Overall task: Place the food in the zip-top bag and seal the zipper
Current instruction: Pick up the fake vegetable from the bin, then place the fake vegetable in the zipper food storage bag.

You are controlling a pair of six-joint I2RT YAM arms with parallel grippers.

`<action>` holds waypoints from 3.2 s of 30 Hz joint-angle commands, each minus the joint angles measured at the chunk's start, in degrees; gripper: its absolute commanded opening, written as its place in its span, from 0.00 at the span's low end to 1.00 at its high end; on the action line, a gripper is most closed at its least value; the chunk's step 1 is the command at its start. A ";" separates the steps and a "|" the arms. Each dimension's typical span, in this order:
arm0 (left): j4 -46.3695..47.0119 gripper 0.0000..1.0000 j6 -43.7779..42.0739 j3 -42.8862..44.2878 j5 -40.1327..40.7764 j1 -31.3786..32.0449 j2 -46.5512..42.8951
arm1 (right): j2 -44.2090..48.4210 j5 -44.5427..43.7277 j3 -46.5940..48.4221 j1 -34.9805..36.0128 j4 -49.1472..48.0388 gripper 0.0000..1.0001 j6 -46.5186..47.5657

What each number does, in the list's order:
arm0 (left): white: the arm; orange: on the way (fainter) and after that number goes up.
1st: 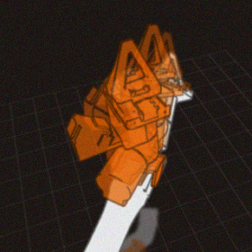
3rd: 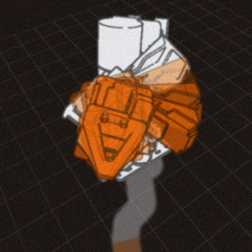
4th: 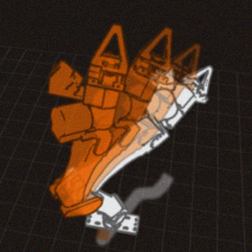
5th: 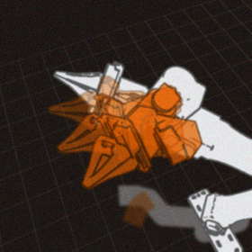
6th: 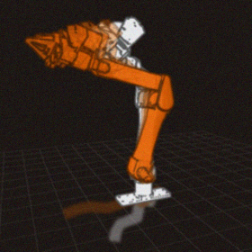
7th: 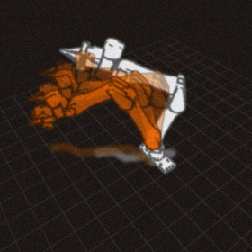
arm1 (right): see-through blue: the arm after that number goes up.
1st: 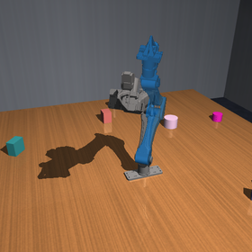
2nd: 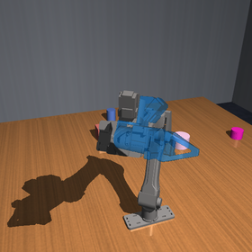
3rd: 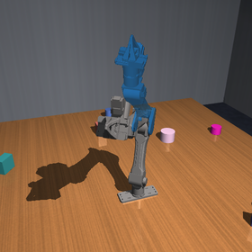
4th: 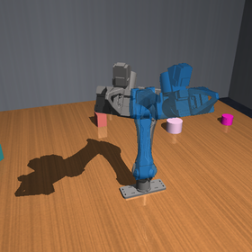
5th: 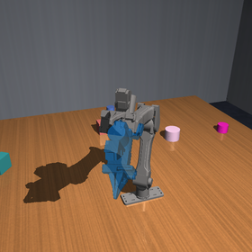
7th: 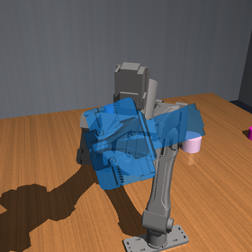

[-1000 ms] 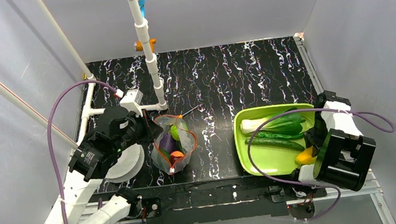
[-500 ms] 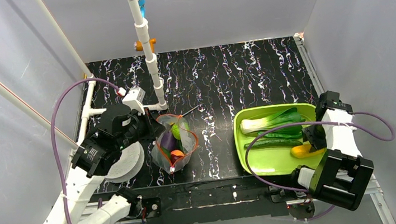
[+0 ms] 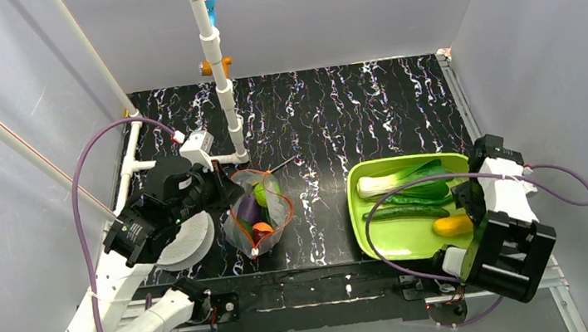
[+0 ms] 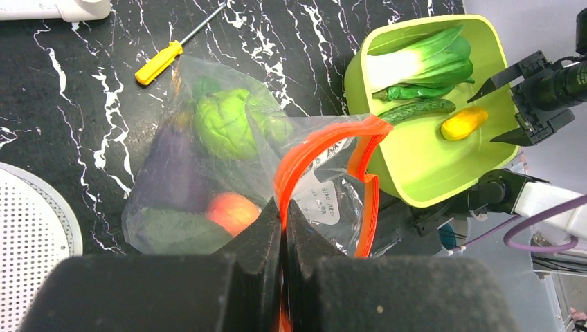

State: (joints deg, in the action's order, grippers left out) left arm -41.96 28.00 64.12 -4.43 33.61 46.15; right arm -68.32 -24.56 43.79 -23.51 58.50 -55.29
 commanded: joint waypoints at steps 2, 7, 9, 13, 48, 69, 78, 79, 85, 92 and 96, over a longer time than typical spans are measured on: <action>0.25 0.00 -0.97 0.82 0.76 -0.03 -1.07 | -6.92 -2.64 0.60 -1.43 -2.63 0.95 -1.42; -0.22 0.00 -1.39 1.02 1.62 -0.04 -1.59 | -12.21 -2.44 2.32 -1.47 -1.49 0.90 -2.41; -0.11 0.00 -1.34 0.89 1.60 -0.05 -1.51 | -12.39 -2.51 2.26 -1.48 -1.82 0.86 -2.63; 0.09 0.00 -1.02 0.63 1.04 -0.03 -1.00 | -11.61 -2.01 1.62 -1.50 -2.12 0.60 -2.65; 3.23 0.00 3.16 -7.41 -2.28 -0.07 -5.63 | 31.59 39.86 -0.41 24.65 -30.05 0.01 2.86; 1.51 0.00 6.16 -5.39 -6.00 -0.03 -2.18 | -1.78 13.21 28.57 91.38 -44.05 0.04 16.18; 3.06 0.00 7.32 -4.23 -9.03 -0.07 1.02 | -8.20 -2.99 30.45 99.28 -41.84 0.32 19.19; 3.00 0.00 7.40 -4.17 -9.25 -0.05 1.10 | -8.63 -4.54 30.30 99.28 -41.85 0.37 18.46; 2.39 0.00 7.99 -3.93 -9.03 -0.04 0.32 | -11.32 -9.46 30.93 99.19 -41.26 0.53 15.52; 1.80 0.00 7.92 -3.32 -8.52 -0.03 0.04 | -13.89 -4.61 32.75 99.21 -41.19 0.62 17.37; 1.81 0.00 7.86 -3.09 -8.59 -0.04 0.37 | -14.84 -2.49 33.31 99.19 -40.47 0.68 17.21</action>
State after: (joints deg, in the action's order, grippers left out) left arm -40.71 35.59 58.26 -11.90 33.50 47.12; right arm -81.83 -29.13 74.18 75.50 19.48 -38.60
